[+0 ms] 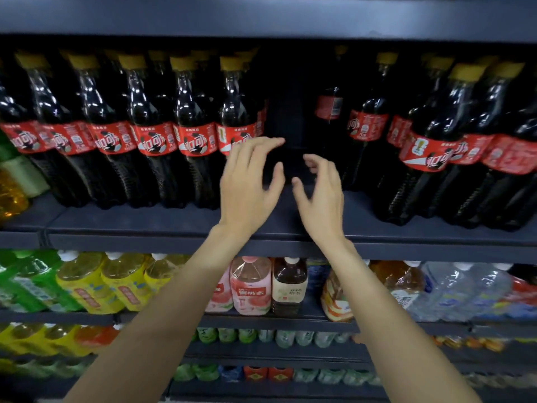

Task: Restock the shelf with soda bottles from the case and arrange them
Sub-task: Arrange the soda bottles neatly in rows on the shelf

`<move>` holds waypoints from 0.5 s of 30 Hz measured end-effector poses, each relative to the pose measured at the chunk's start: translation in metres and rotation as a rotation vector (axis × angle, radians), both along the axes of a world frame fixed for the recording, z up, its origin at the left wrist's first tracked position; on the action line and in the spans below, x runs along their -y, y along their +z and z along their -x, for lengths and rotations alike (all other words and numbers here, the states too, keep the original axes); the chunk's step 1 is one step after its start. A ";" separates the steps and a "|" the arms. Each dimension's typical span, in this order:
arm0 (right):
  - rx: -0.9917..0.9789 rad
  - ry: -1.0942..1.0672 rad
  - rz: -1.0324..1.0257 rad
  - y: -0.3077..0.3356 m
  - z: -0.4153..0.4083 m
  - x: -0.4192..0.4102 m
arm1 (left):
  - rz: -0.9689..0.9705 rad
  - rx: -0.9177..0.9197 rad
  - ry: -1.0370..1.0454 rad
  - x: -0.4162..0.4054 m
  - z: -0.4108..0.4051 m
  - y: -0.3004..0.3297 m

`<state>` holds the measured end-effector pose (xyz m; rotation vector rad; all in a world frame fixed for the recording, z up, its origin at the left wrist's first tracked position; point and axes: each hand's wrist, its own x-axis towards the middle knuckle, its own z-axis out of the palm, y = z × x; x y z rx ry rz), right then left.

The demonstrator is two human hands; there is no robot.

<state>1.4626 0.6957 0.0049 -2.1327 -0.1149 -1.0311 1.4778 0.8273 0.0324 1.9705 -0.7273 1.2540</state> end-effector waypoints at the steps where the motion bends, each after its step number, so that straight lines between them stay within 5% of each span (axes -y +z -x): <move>1: 0.001 -0.061 0.018 -0.001 0.002 0.012 | 0.020 -0.118 -0.091 0.015 -0.001 0.003; 4: -0.088 -0.180 0.068 -0.005 0.002 0.039 | 0.081 -0.531 -0.309 0.063 -0.019 0.012; 7: -0.224 -0.182 0.065 -0.010 -0.004 0.052 | 0.171 -0.751 -0.410 0.107 -0.046 0.020; 15: -0.328 -0.230 -0.012 -0.008 -0.022 0.071 | 0.153 -0.793 -0.379 0.157 -0.082 0.019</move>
